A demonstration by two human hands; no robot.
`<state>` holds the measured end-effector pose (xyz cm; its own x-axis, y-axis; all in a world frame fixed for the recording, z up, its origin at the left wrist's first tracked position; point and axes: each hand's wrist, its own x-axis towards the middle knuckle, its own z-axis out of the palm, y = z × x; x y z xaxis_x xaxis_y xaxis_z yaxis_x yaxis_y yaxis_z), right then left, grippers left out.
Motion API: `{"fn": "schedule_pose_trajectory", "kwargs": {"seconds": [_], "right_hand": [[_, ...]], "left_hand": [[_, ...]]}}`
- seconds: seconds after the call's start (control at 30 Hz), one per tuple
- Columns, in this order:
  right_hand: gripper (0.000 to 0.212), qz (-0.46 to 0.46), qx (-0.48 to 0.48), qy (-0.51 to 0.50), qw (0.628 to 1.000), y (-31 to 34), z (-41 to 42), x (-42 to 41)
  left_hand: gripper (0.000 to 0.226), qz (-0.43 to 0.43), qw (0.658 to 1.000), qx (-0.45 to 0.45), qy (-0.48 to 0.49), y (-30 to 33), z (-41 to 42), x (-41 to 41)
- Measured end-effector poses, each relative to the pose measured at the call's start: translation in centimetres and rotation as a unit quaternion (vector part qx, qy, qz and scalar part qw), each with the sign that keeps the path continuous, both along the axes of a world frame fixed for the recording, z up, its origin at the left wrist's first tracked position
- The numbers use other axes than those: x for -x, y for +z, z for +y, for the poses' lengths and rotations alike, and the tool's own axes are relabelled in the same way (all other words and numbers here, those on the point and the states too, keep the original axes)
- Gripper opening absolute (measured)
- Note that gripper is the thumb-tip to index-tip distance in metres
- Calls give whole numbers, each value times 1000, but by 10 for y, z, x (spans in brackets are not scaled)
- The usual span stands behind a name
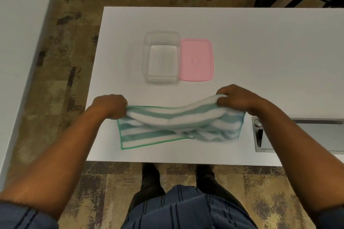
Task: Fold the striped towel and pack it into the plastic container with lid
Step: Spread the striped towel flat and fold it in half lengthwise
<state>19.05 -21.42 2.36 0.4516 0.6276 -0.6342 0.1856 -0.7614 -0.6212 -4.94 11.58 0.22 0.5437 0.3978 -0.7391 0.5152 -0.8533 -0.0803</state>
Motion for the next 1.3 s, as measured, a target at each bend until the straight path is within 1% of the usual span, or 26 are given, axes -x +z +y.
{"fn": "schedule_pose_trajectory", "kwargs": {"seconds": [0.07,0.13,0.2,0.23,0.27,0.33,0.37,0.4,0.43,0.47,0.53,0.6,0.7,0.73,0.8,0.87,0.93,1.0,1.03,1.07,1.1,1.13,1.2,1.23,1.27,1.3], "right_hand": [[7,-188,13,-9,982,-17,3,-8],[11,-279,6,-33,960,-31,4,-10],[15,-329,-5,-35,944,-46,5,-10],[15,-358,1,-24,933,-54,5,-6],[20,-390,16,-10,921,-60,3,-1],[41,-444,48,11,895,-75,-3,14],[45,-460,44,20,887,-81,-6,22],[43,-470,35,36,881,-84,-9,32],[38,-456,30,62,887,-88,-12,41],[34,-421,37,97,901,-92,-15,50],[35,-318,96,168,928,-95,-21,66],[43,-263,133,201,934,-101,-28,77],[53,-242,147,218,934,-109,-36,84],[51,-247,146,224,931,-111,-37,85],[40,-268,132,228,927,-112,-38,86],[33,-265,118,215,933,-110,-38,86],[24,-234,136,173,947,-104,-36,77],[18,-160,147,104,970,-94,-31,58],[19,-108,145,71,981,-88,-29,47],[21,-60,148,63,985,-82,-29,36],[22,-27,164,92,982,-75,-31,29],[20,-16,194,141,971,-69,-33,23],[18,-60,272,241,930,-61,-36,23],[26,-96,295,275,910,-60,-37,27],[34,-122,296,289,902,-62,-36,34],[37,-136,281,288,905,-64,-34,42]], "left_hand": [[17,-88,993,-73,-5,-9,-2,0],[21,-187,976,-107,-18,-24,-3,3],[26,-289,953,-93,-9,-39,-1,9],[32,-324,942,-83,-5,-46,-2,12],[40,-345,935,-83,-6,-52,-4,14],[54,-368,923,-112,-25,-60,-18,18],[55,-384,914,-124,-46,-63,-28,20],[51,-403,904,-117,-77,-65,-39,23],[45,-421,895,-92,-117,-70,-50,28],[39,-425,890,-50,-158,-73,-62,34],[35,-380,899,37,-214,-81,-80,50],[37,-311,918,77,-236,-92,-91,64],[44,-238,942,91,-216,-104,-100,73],[41,-221,949,92,-205,-105,-102,74],[28,-206,956,89,-189,-108,-104,75],[26,-188,963,90,-171,-106,-105,72],[25,-151,973,98,-147,-99,-102,66],[26,-89,982,102,-131,-88,-94,58],[27,-65,985,106,-116,-83,-89,54],[28,-42,987,110,-105,-78,-84,51],[28,-14,988,115,-102,-76,-79,49],[28,22,986,121,-110,-72,-77,47],[26,102,974,134,-153,-68,-79,46],[26,127,967,139,-172,-66,-83,45],[27,137,964,142,-177,-65,-87,44],[26,132,965,149,-168,-64,-91,42]]}}
